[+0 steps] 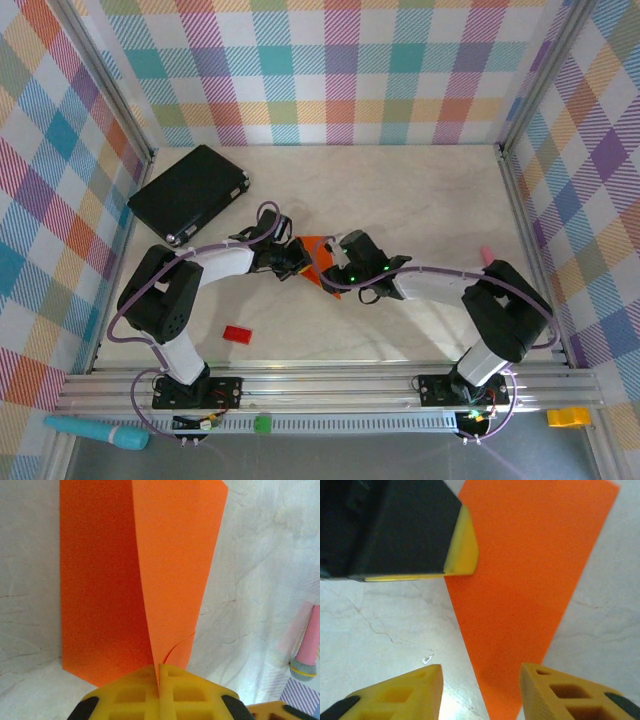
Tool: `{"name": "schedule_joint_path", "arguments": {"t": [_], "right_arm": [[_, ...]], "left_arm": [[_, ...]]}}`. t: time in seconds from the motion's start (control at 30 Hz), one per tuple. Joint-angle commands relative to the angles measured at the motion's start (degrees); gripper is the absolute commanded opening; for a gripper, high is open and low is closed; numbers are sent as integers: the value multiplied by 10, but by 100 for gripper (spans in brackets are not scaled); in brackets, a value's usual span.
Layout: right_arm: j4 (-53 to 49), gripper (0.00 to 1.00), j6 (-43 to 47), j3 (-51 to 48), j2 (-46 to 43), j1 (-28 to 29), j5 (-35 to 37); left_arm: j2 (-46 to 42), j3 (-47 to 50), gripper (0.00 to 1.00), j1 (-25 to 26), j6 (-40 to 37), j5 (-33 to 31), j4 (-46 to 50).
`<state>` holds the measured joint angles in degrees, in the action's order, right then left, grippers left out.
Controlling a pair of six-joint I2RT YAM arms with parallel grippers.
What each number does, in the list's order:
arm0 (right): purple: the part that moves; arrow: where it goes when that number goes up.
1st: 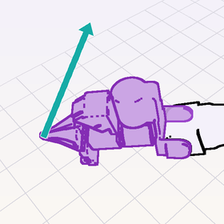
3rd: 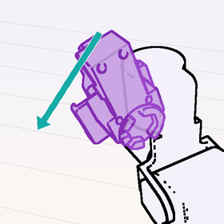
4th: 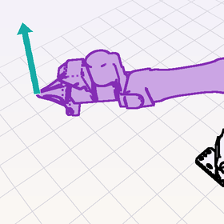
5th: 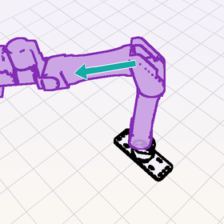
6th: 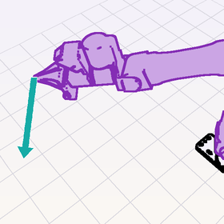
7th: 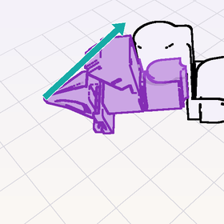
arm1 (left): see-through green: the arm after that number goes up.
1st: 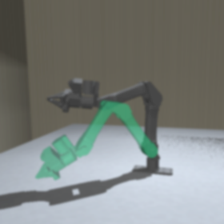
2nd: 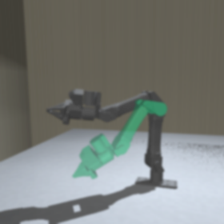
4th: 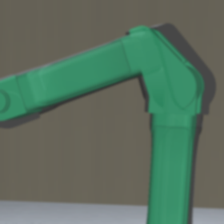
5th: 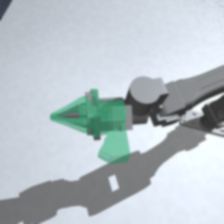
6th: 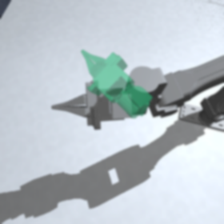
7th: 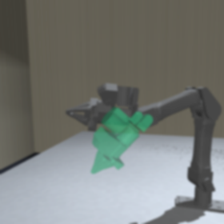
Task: Fold a paper plane with a square sheet of paper (pick it up from the middle)
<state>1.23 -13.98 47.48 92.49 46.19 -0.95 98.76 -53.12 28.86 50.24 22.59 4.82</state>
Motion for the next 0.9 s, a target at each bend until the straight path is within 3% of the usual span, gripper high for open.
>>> {"name": "schedule_joint_path", "arguments": {"t": [0.0, 0.87], "right_arm": [[-3, 42, 13, 17, 15, 17, 48], [-8, 38, 61, 67, 94, 59, 141]], "left_arm": [[-3, -11, 1, 6, 18, -14, 12], [-9, -8, 1, 8, 50, -3, -6]]}}
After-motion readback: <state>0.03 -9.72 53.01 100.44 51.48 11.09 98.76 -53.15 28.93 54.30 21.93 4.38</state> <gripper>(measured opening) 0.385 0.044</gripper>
